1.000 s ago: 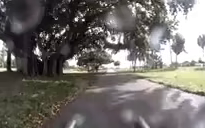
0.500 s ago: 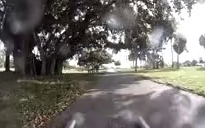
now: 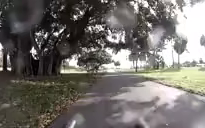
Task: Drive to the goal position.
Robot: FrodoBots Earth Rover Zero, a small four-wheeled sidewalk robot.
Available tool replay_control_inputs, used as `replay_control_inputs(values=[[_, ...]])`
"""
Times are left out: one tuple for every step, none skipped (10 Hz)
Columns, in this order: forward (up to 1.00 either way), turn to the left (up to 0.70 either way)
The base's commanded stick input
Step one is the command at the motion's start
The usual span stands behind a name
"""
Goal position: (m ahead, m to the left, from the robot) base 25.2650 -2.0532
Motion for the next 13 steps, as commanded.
replay_control_inputs(values=[[0.85,-0.32],[0.85,-0.32],[0.85,-0.32],[0.85,-0.3],[0.85,-0.21],[0.85,-0.15],[0.85,-0.09],[0.85,-0.03],[0.85,0.0],[0.85,0.0],[0.85,0.0],[0.85,0.0],[0.85,0.0]])
